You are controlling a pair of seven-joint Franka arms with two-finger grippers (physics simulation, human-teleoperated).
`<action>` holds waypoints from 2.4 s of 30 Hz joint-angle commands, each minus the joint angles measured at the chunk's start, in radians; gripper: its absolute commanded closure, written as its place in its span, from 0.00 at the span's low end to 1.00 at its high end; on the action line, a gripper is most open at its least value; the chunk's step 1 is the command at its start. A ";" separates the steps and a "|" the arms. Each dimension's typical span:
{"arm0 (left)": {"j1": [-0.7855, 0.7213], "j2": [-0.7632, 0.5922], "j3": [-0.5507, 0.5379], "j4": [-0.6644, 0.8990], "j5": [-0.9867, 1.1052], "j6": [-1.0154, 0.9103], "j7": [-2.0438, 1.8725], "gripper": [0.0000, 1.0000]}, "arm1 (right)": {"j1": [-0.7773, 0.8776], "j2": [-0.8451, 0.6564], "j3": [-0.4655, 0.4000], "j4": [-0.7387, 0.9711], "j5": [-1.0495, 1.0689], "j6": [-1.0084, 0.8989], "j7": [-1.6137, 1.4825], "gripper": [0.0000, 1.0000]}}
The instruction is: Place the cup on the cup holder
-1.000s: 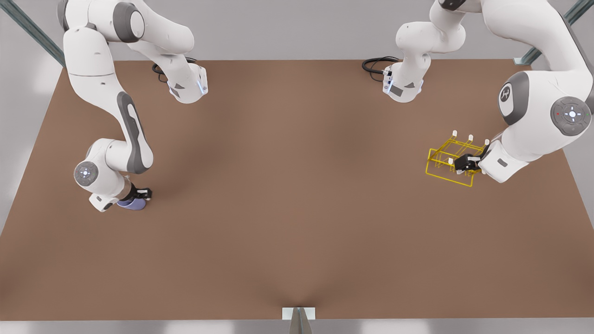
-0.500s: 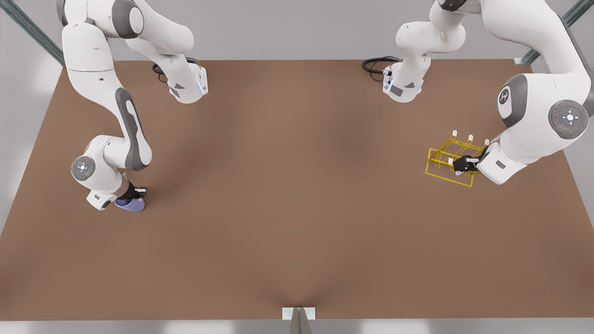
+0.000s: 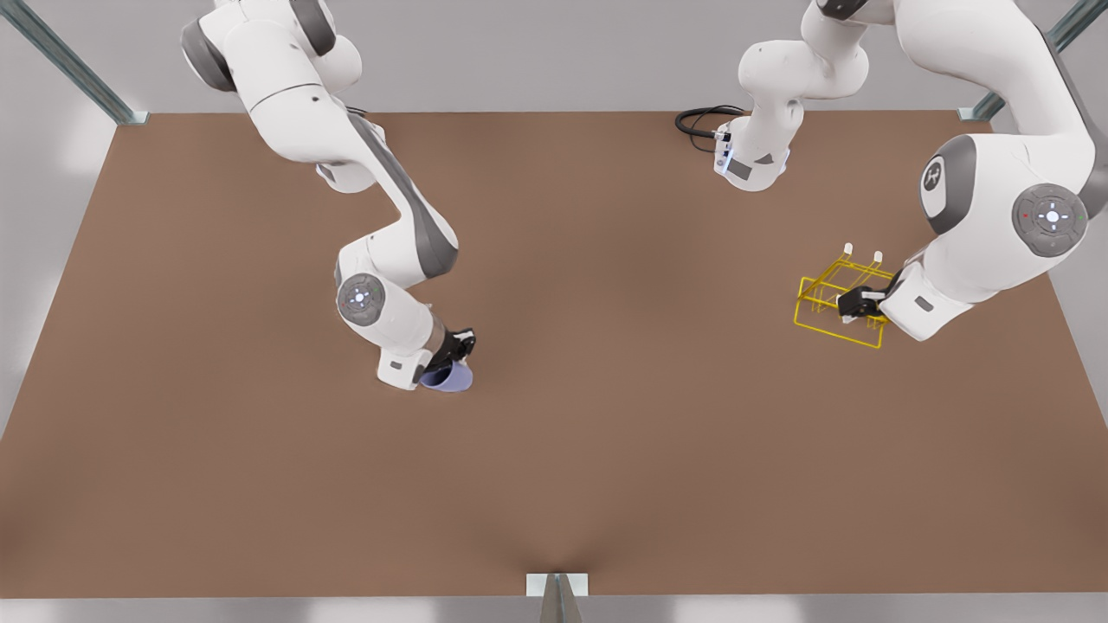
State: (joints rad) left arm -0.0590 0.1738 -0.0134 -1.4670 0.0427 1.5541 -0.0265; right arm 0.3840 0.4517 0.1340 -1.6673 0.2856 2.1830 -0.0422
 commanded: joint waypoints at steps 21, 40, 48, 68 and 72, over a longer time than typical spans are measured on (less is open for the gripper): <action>-0.039 0.004 -0.003 0.000 0.005 -0.020 -0.013 0.00 | 0.245 0.513 -0.054 0.343 1.353 0.098 -0.372 0.79; -0.186 0.197 -0.132 0.011 0.000 0.072 0.931 0.00 | -0.045 0.105 -0.145 -0.107 0.750 -0.035 -0.476 0.00; -0.305 0.240 -0.171 -0.157 -0.010 0.544 1.202 0.00 | -0.341 -0.238 -0.260 0.161 -0.304 -0.601 -0.093 0.00; -0.325 0.385 -0.243 -0.205 -0.012 0.656 1.214 0.00 | -0.362 -0.199 -0.277 0.274 -0.241 -0.471 -0.102 0.00; -0.326 0.385 -0.243 -0.205 -0.014 0.632 1.206 0.00 | -0.370 -0.200 -0.278 0.274 -0.243 -0.479 -0.102 0.00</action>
State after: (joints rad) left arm -0.3843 0.5590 -0.2560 -1.6725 0.0299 2.2094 1.0063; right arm 0.0169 0.2540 -0.1431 -1.3933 0.0421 1.6863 -0.2070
